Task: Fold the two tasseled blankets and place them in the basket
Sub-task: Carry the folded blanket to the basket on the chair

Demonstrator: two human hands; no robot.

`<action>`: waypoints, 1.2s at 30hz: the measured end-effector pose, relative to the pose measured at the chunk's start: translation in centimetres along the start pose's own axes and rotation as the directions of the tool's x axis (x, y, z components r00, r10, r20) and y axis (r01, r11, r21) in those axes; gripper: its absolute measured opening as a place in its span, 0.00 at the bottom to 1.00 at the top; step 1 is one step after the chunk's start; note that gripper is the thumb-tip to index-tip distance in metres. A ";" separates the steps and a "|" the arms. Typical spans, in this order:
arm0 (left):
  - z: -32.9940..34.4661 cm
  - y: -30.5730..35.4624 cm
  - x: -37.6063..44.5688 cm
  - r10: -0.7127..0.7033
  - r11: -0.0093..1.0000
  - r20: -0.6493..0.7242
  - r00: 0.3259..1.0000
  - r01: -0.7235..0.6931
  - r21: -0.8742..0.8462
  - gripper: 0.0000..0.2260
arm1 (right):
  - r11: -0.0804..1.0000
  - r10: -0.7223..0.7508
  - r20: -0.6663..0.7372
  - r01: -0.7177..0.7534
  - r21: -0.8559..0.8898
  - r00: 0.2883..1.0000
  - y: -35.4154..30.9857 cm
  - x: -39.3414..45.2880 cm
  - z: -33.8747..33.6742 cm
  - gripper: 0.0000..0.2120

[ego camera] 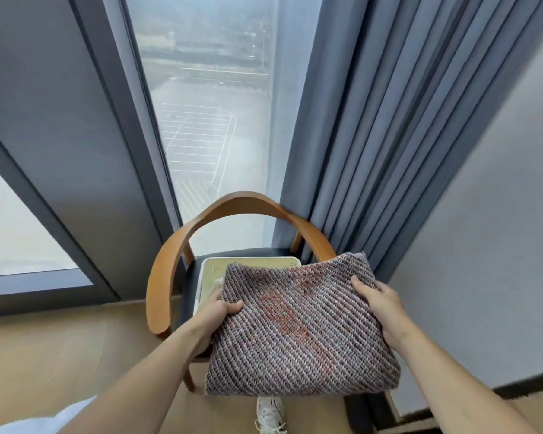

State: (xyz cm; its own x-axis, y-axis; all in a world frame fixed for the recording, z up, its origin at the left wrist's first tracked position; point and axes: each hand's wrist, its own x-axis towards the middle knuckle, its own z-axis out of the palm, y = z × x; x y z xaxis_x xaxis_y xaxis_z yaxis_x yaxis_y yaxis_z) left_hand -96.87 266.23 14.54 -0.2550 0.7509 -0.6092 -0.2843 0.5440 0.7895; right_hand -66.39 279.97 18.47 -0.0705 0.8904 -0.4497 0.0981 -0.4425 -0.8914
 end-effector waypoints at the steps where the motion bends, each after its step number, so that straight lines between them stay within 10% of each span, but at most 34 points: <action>1: 0.2 0.6 2.0 -0.035 0.999 0.002 0.999 0.035 -0.002 0.23 | 1.000 0.028 0.003 -0.028 0.001 1.000 -0.4 2.3 0.3 0.20; 18: -7.1 1.3 24.0 -0.339 0.932 -0.307 0.889 0.361 0.018 0.19 | 0.919 0.369 0.087 -0.350 -0.180 0.925 4.8 24.4 14.5 0.17; 25: -6.0 -0.7 27.0 0.008 0.750 -0.555 0.832 0.362 0.554 0.26 | 0.856 0.286 -0.045 -0.276 -0.437 0.957 11.0 26.5 19.5 0.18; 29: -4.3 -2.5 26.2 0.427 0.315 -0.189 0.884 0.050 0.948 0.33 | 0.647 0.004 -0.052 -0.042 -0.761 0.999 11.6 25.3 20.5 0.32; 32: -4.5 -5.9 27.2 0.366 0.008 0.176 0.914 -0.193 0.981 0.33 | 0.247 -0.344 0.306 0.400 -0.883 0.888 14.2 24.0 21.6 0.32; 36: -6.8 -10.1 30.6 0.254 0.032 -0.009 0.967 0.001 0.999 0.38 | -0.026 0.016 0.421 0.422 -0.906 0.907 19.6 26.0 21.5 0.38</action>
State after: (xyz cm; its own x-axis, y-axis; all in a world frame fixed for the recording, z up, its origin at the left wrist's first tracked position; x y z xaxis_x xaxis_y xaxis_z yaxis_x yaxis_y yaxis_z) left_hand -108.08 281.13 -12.58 -0.3268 0.8611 -0.3896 0.9146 0.3920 0.0993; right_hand -87.66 292.14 -11.91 -0.4806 0.7551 -0.4459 0.8675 0.4837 -0.1160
